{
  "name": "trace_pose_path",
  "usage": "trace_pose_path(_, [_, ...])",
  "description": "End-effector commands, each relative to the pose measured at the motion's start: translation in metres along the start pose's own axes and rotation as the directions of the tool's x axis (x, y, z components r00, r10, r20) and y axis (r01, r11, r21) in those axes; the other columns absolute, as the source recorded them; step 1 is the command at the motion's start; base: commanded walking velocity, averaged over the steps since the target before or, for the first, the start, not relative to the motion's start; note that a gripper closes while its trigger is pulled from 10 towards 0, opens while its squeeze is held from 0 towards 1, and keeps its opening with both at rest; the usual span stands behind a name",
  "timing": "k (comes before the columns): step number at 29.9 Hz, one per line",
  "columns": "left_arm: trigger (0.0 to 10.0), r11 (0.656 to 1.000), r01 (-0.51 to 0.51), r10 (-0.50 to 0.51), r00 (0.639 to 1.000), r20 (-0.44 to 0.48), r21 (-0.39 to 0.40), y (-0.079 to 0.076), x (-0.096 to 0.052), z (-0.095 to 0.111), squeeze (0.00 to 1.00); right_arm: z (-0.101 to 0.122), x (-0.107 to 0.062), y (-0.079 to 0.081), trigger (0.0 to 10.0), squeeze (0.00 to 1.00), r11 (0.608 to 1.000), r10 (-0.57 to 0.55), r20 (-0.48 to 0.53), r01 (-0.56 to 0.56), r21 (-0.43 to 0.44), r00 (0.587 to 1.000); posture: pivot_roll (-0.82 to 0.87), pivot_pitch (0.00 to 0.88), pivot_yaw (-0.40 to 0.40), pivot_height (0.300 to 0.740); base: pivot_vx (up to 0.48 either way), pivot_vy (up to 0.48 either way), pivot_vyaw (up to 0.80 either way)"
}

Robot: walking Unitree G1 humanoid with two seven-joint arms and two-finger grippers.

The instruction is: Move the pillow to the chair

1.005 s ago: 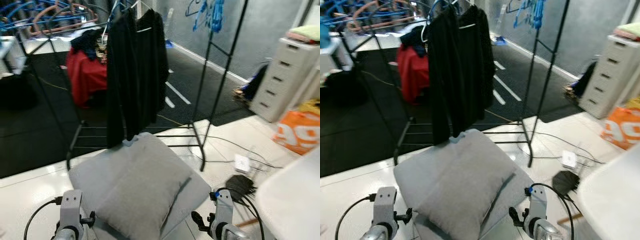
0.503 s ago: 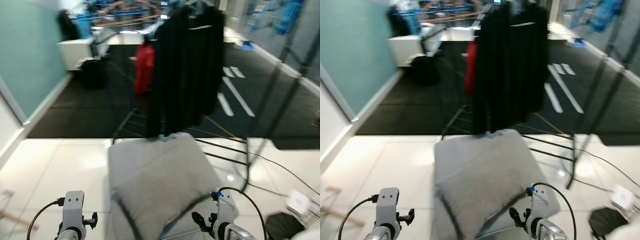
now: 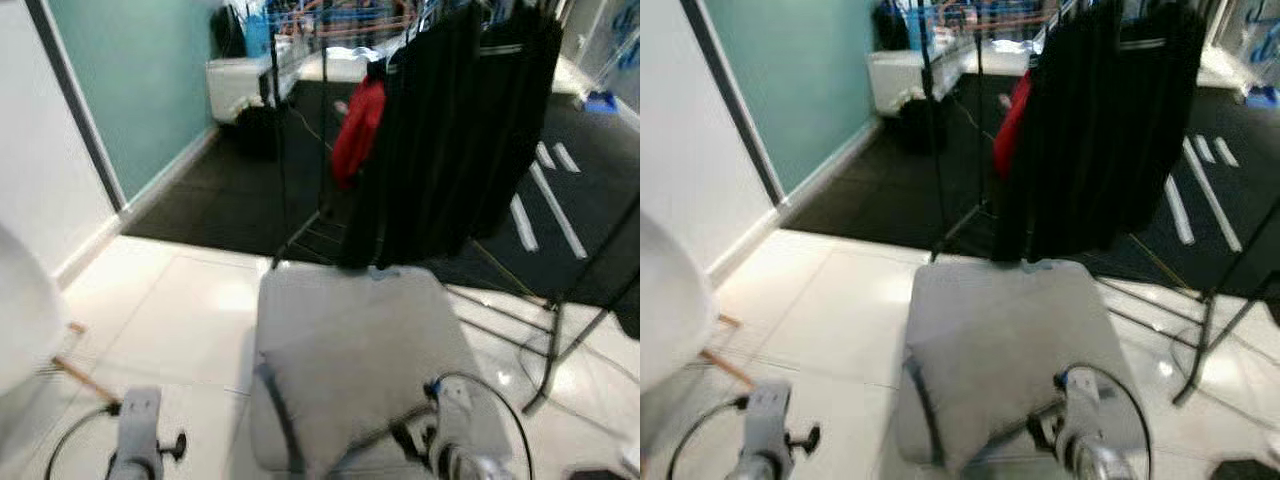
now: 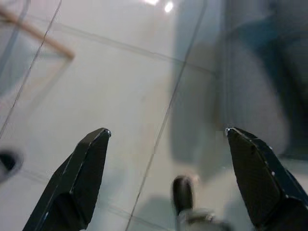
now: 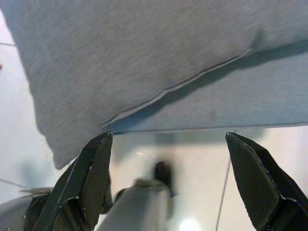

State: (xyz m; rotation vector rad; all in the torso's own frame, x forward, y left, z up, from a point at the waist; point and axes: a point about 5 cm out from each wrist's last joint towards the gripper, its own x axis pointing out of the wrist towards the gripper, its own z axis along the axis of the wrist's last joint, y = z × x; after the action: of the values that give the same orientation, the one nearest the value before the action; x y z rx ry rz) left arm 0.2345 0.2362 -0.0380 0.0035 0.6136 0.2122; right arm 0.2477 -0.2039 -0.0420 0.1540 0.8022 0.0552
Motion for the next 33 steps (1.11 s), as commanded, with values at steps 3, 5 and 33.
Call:
trace_pose_path(3, [10.0, 1.000, -0.001, 0.001, 1.000, -0.027, -0.006, 0.000, -0.003, -0.009, 0.00, -0.003, -0.001, -0.002, 10.0, 0.00, 1.000, -0.001, 0.011, 0.001, 0.030, 1.000, -0.16, 0.079, -0.012, 0.715, 0.000, 0.000, 0.00])
trace_pose_path(5, [10.0, 1.000, -0.002, 0.001, 1.000, -0.026, -0.006, 0.000, -0.003, -0.009, 0.00, -0.003, -0.001, -0.002, 10.0, 0.00, 0.999, 0.001, 0.015, -0.002, 0.039, 1.000, -0.16, 0.079, -0.012, 0.715, 0.000, 0.000, 0.00])
trace_pose_path(33, [10.0, 0.999, -0.039, 0.041, 0.981, 0.191, -0.013, 0.029, 0.002, 0.038, 0.00, -0.003, -0.002, 0.005, 10.0, 0.00, 0.940, 0.057, 0.153, -0.105, 0.323, 0.987, -0.15, 0.117, -0.027, 0.620, 0.000, 0.000, 0.00])
